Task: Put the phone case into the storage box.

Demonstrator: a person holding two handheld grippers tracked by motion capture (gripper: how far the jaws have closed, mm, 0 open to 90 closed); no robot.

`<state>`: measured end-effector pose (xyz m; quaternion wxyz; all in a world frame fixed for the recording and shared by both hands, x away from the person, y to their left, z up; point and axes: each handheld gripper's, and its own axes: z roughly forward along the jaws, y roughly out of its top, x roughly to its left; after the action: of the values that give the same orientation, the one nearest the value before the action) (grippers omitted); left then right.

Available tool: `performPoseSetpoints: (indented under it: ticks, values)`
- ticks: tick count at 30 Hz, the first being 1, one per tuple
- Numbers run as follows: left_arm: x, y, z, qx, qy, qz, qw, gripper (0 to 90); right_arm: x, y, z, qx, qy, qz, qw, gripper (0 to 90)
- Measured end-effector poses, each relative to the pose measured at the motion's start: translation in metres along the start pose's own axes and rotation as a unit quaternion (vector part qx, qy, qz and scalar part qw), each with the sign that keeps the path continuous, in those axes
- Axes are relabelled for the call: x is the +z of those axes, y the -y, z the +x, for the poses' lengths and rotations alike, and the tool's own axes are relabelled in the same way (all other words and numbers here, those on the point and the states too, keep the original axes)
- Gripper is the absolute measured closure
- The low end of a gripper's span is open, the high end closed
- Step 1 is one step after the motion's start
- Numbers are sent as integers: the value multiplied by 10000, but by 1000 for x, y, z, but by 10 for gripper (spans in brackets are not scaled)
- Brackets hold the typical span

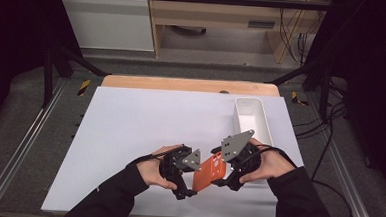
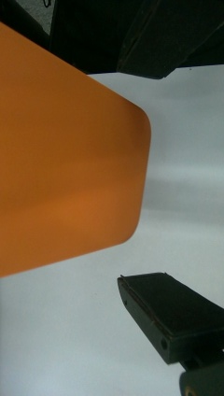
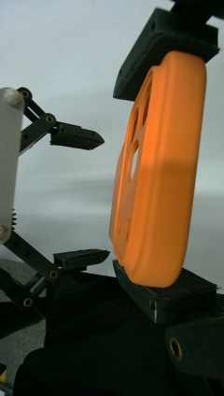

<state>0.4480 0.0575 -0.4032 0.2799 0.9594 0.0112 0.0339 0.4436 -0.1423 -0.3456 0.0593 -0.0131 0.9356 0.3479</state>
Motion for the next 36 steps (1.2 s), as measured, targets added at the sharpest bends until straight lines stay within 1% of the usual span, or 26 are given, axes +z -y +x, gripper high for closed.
performPoseSetpoints:
  ticks: [3, 8, 15, 26, 31, 33, 34, 35, 36]
  values:
    - [2, -2, 0, 18, 37, 36, 10000, 0, 1, -1, 0, -22, -9, 16, 10000, 161]
    - [5, -4, 0, 53, 26, 89, 9999, 0, 2, -2, 0, -42, -24, 13, 10000, 161]
    - [9, -9, 1, 64, 48, 101, 9999, 0, 5, -3, 0, -33, -45, 8, 10000, 161]
    - [17, -13, 2, 73, 151, 126, 9998, 0, 7, -3, 1, -37, -70, 15, 10000, 161]
    - [20, -14, 2, 65, 181, 188, 9996, 8, 7, -4, 0, -64, -73, 0, 10000, 161]
    - [21, -15, 2, 99, 184, 237, 9995, 15, 7, -4, 1, -53, -76, 6, 10000, 161]
    - [21, -15, 3, 162, 185, 289, 9993, 19, 7, -4, 0, -78, -76, 5, 9999, 161]
    - [21, -15, 3, 163, 192, 288, 9993, 23, 7, -4, 1, -70, -78, -4, 9999, 161]
    - [22, -15, 2, 104, 216, 245, 9994, 29, 7, -4, 0, -87, -77, -5, 9999, 161]
